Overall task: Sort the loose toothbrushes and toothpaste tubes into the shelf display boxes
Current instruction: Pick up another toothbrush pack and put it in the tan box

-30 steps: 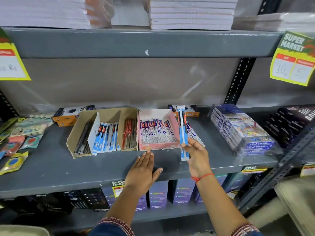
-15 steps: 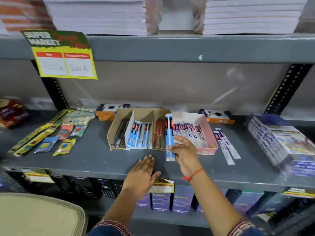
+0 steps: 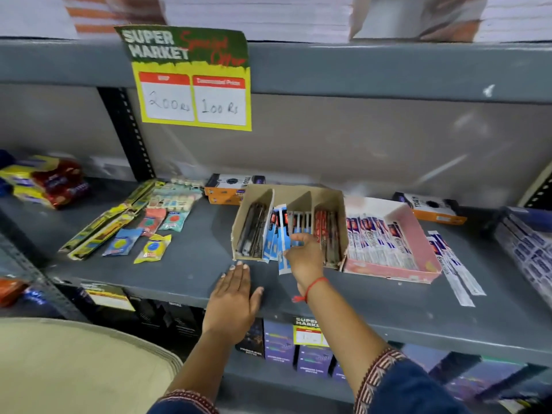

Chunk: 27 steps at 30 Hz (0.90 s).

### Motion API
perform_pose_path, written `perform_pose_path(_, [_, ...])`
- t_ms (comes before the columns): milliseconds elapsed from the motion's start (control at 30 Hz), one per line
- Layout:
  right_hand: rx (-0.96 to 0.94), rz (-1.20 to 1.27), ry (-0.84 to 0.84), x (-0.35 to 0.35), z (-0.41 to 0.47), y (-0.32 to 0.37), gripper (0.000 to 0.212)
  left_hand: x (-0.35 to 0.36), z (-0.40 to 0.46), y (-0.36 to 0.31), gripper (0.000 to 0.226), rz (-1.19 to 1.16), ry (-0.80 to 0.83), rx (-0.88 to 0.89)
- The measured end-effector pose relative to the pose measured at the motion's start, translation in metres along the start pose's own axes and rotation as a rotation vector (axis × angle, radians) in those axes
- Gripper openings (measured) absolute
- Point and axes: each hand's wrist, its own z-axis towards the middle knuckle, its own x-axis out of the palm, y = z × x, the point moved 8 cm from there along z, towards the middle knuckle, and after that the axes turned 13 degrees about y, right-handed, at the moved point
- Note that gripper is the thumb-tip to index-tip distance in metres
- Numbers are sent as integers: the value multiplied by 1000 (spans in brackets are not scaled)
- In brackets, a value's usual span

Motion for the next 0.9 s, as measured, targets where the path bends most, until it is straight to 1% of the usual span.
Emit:
perform_pose_path(67, [16,-82,-41,3,10,1,37,3,3,2,61,17,15,-7])
perform_pose_path(167, [18,-228,-66,5,23,5,33,5,7,6,63,8,13,0])
perform_pose_path(233, [43,-282,-70,7,30,5,29,5,7,6,63,19,6,1])
perform_pose_path(367, [114,-365,-31,17,43,4,34,3,6,6,63,3,-30,13])
perform_pose_path(433, [115,-455,-26,20,47,8,37,2,5,6,63,-2,-38,14])
perform_pose_path(667, [88,-687,10,26,54,15,31,3,6,7,63,-3,-50,16])
perform_pose_path(800, [-9,-674,-13,19,39,18,28,4,6,7,62,-2,-43,16])
perform_pose_path(900, [-94,-595,-34,10,21,22,31,4,7,6,62,0,-23,0])
